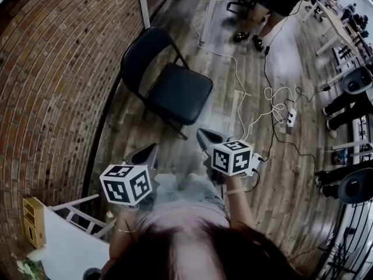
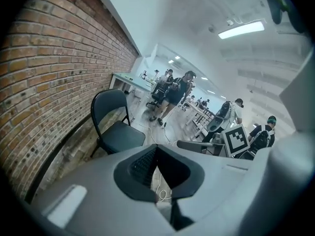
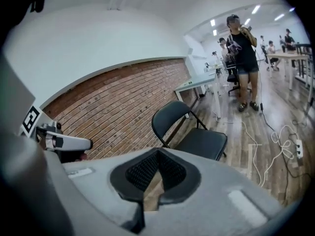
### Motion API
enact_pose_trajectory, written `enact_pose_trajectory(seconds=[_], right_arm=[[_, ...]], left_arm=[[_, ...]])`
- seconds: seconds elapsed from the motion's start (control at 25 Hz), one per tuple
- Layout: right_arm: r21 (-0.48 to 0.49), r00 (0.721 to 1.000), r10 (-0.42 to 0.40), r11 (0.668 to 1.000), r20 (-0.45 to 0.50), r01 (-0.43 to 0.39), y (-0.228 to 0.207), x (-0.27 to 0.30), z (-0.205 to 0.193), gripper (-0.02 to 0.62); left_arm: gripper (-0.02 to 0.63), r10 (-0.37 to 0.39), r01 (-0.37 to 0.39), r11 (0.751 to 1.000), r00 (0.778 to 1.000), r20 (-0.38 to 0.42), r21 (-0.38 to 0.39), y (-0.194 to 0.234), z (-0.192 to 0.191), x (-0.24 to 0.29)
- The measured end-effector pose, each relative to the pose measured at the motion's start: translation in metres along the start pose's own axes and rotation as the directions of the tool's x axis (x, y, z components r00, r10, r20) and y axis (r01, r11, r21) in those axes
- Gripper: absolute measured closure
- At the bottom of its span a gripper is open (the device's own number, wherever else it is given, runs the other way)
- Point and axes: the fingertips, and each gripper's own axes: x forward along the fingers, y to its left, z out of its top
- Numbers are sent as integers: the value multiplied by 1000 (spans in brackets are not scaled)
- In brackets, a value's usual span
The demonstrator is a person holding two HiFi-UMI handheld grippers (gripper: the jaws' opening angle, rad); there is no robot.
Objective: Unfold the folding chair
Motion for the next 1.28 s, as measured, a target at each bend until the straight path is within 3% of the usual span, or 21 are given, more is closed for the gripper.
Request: enact_pose_trajectory(seconds=[0.28,0.48,0.8,1.12,1.28], right_arm=[[-112,1000,1,994,-22,-3,-3,-50,7,603],[-103,1000,1,995,-14,-2,-16,-76,6,603],[-123,998,63,990,-23,-66,-18,-97,-1,603],[-162,995,86,982,-50,-93,-17,-94,-4,603],[-132,995,82,987,-53,-88,-19,-85,-1,603]], left_arm=[[609,16,-16,1000,1000,0,17,-51,1,13],[609,23,-23,999,1000,-7,26,-79,-7,23],[609,2,-2,1000,999,41,3,-114,-12,33],[609,0,1,1000,998,63,-9,-118,-14,37],[609,-20,19,1000,999,42,19,-112,-9,39]])
